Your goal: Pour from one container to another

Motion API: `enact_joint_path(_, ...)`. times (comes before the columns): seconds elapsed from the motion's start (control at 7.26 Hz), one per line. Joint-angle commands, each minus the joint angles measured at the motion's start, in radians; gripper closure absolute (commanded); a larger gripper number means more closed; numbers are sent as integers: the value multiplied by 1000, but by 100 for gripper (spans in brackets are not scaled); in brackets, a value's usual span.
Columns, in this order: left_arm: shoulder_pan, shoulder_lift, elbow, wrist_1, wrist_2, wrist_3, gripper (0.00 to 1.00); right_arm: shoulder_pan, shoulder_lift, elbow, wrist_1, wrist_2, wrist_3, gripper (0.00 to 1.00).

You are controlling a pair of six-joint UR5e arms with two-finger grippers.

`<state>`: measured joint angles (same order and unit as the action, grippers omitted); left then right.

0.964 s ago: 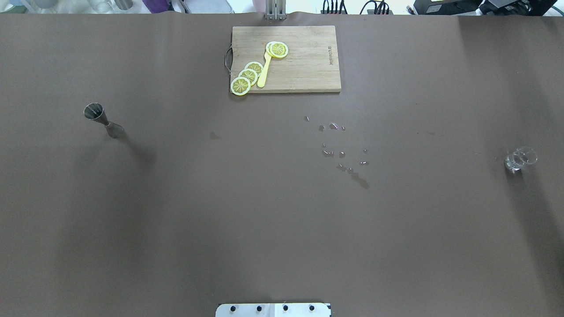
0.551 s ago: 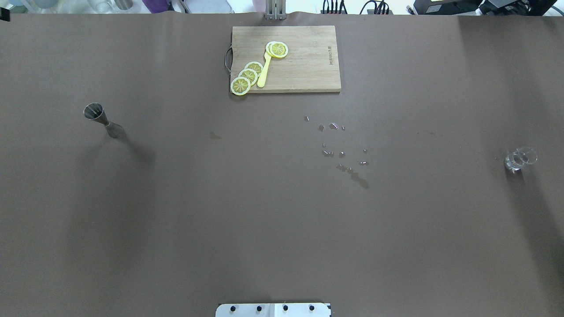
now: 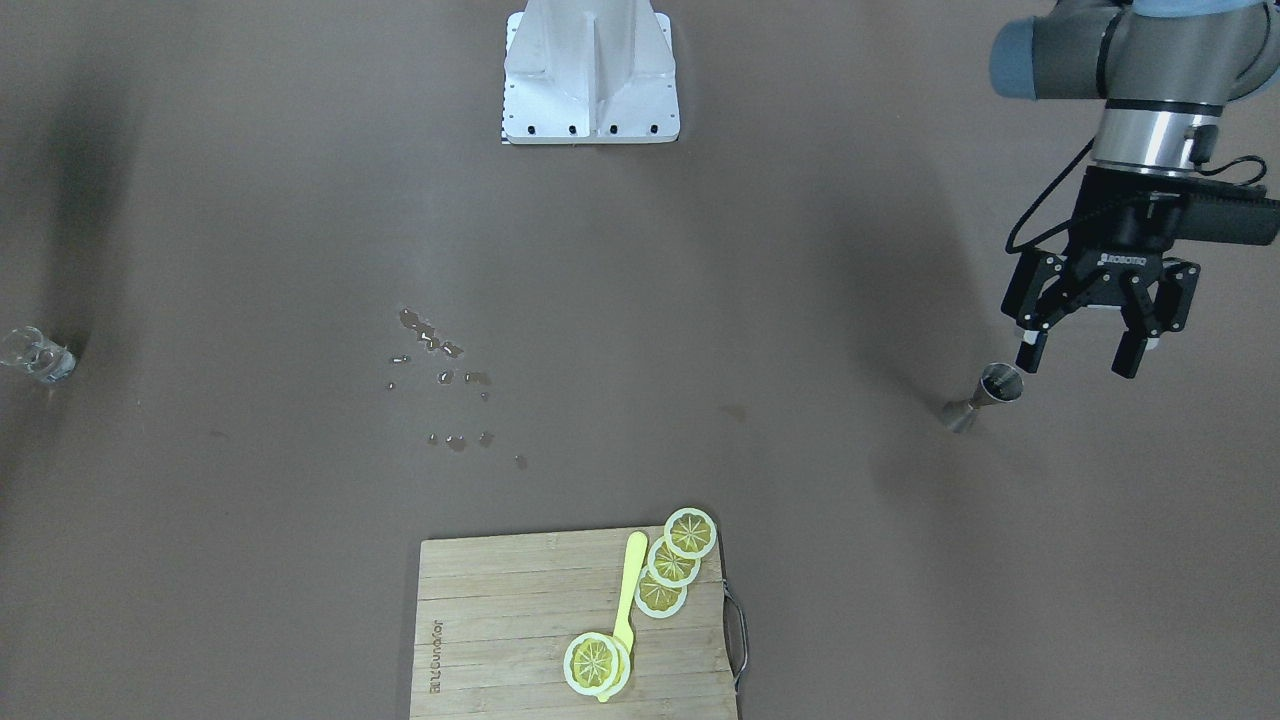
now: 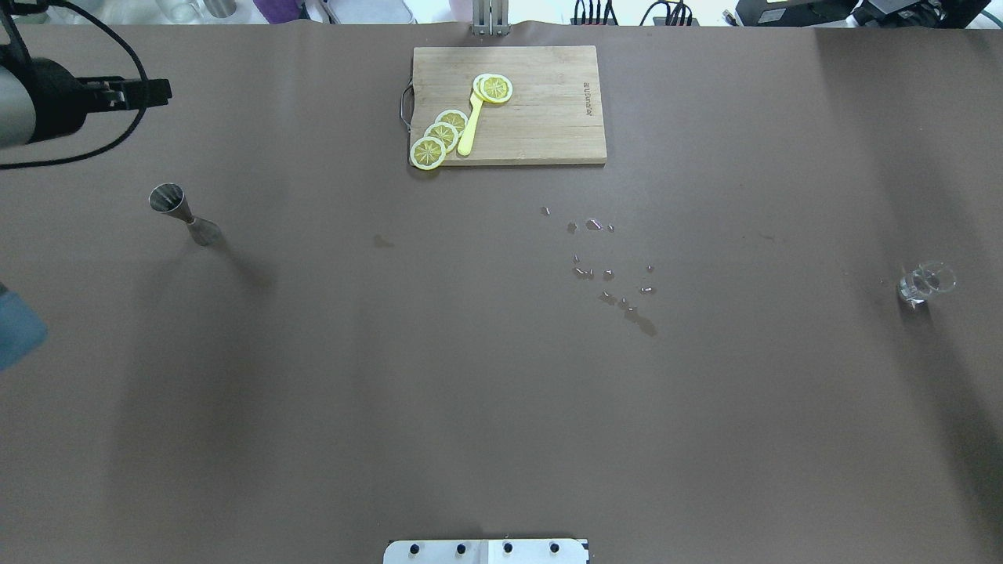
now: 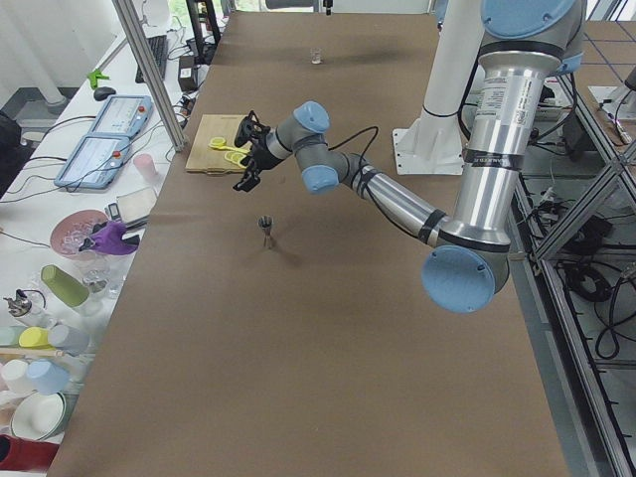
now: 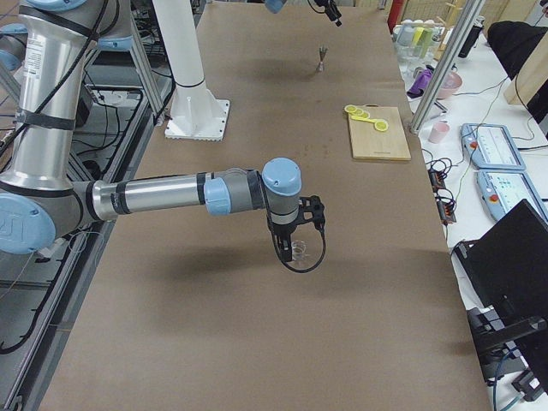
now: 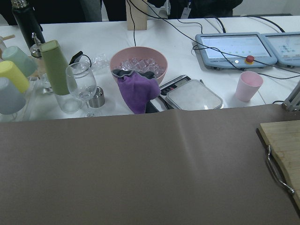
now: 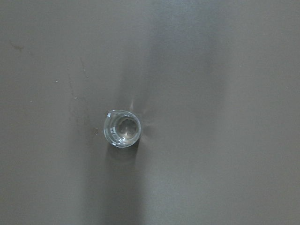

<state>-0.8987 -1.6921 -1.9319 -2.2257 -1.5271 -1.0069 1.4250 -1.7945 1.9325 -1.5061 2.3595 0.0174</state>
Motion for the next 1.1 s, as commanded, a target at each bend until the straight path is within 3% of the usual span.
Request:
enact_joint_path(0.0,162,136,-22,-125,288,-97,3,-29,-5,-1,35,23,-160,0)
enact_joint_path(0.28,289,222,-21,-207,536,-176,3,-28,-32,3,38,56,-342,0)
enact_joint_path(0.41,350,227,-13,-227,676,-176,3,-28,-42,-12,103,58,-411,0)
enact_joint_path(0.55,432,247,-12,-236,790,-199,3,-28,-71,-74,227,98,-428,0)
enact_joint_path(0.83,556,276,16,-236,960,-289,3,-26,-89,-255,584,148,-409,0)
enact_joint_path(0.96,570,276,34,-232,1002,-314,3,-24,-91,-345,712,167,-386,0)
